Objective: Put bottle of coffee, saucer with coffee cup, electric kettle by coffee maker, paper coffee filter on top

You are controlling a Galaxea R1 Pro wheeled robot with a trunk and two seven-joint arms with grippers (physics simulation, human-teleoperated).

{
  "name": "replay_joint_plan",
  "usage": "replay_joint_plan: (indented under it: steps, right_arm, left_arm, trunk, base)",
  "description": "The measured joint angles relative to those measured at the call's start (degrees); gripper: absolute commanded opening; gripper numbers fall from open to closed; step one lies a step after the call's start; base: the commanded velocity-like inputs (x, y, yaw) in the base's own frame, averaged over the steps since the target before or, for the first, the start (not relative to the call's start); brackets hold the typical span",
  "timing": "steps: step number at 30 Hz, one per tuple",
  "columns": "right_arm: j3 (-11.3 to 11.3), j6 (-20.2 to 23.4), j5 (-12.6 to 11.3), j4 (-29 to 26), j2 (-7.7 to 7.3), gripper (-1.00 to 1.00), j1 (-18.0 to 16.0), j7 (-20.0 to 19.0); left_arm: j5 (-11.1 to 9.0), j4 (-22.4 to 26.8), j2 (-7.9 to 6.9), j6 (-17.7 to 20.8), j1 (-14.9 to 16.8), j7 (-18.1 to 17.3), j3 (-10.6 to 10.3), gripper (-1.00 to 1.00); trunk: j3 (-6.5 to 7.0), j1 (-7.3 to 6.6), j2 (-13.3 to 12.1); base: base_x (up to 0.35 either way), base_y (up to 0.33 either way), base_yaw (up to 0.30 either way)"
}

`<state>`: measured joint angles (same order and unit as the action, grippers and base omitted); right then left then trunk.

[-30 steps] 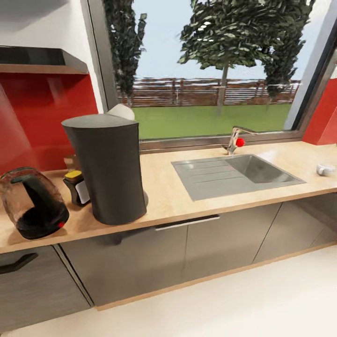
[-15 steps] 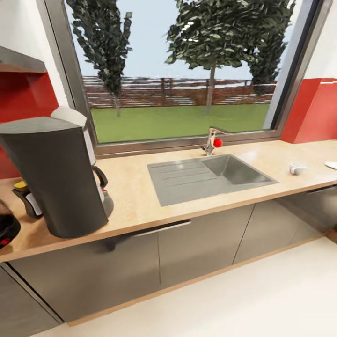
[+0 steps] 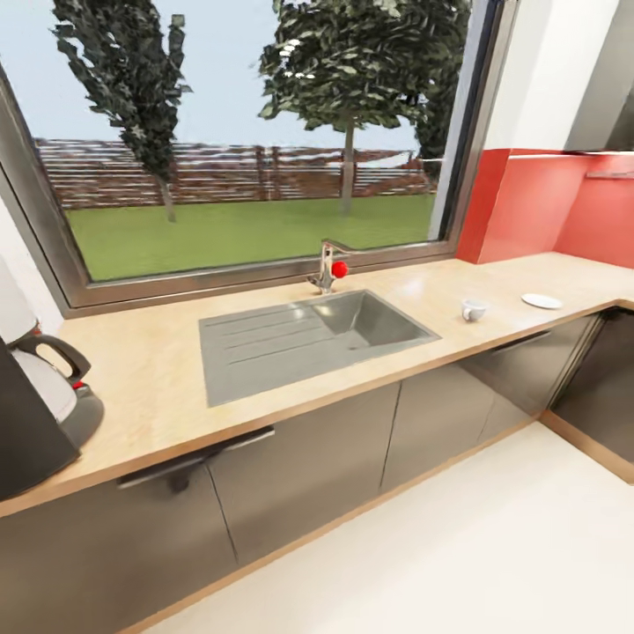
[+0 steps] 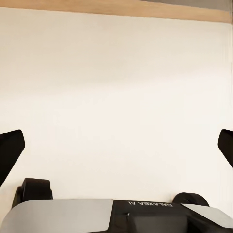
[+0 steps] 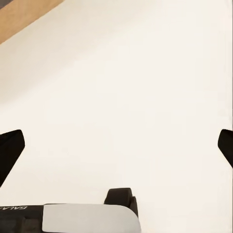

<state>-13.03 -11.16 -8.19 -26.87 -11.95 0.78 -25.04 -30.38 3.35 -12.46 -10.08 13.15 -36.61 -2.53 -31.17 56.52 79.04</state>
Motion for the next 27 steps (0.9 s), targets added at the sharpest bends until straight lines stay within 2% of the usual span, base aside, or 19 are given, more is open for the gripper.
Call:
replay_joint_plan:
  steps: [19,27]
  right_arm:
    - [0.1,0.0,0.0,0.1,0.01,1.0,0.0,0.0]
    - [0.0,-0.3,0.0,0.1,0.07,1.0,0.0,0.1]
  left_arm:
    - [0.0,0.0,0.0,0.0,0.0,0.0,0.0,1.0]
    - [0.0,0.0,0.0,0.0,0.0,0.1,0.0,1.0]
  trunk:
    - [0.0,0.0,0.0]
    - [0.0,-0.01,0.0]
  base:
    - [0.127,-0.313,-0.282]
    - [0.216,-0.276,-0.072]
